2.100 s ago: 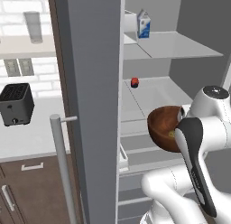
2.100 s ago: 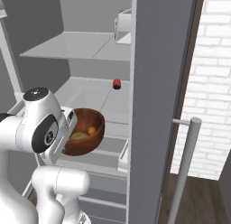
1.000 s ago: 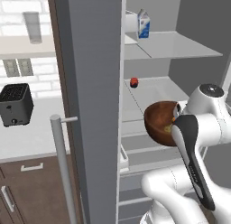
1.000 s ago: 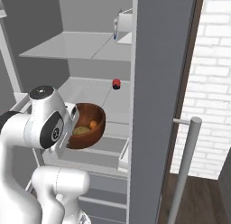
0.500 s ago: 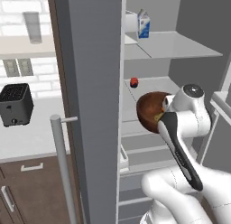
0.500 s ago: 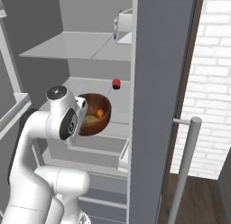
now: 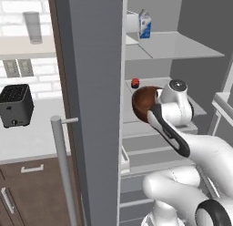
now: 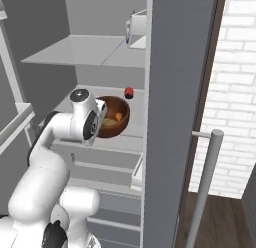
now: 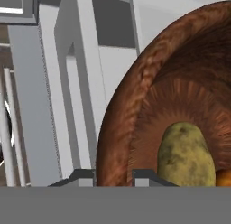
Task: Pick the chicken drumstick and potato from their plates and place them in the bowl. Then put the bowl in the fridge.
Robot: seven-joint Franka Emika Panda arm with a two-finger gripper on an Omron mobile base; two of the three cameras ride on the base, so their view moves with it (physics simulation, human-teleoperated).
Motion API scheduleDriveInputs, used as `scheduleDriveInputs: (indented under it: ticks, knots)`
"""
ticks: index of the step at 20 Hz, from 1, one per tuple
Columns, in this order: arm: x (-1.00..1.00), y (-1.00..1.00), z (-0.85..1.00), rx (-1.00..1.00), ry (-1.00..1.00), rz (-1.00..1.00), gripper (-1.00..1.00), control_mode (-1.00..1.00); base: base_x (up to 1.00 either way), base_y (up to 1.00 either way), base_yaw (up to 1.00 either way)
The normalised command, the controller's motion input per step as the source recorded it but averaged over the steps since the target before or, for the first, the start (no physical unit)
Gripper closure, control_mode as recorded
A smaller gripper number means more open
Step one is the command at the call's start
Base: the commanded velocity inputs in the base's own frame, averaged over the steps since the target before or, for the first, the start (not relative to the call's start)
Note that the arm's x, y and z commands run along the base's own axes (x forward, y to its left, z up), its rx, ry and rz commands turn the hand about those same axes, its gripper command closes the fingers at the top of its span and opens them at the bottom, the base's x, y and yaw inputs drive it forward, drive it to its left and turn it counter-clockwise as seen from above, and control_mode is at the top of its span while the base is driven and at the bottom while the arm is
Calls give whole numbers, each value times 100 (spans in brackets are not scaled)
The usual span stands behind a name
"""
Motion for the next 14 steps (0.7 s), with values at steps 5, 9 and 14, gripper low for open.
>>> scheduleDriveInputs:
  ticks: [5, 9, 14]
  knots:
    - [89, 0, -16, 2, 7, 0, 100, -100, 0, 0, 0]
    - [47, 0, -13, 0, 12, 0, 100, -100, 0, 0, 0]
    - [38, 0, -22, 0, 0, 0, 100, -100, 0, 0, 0]
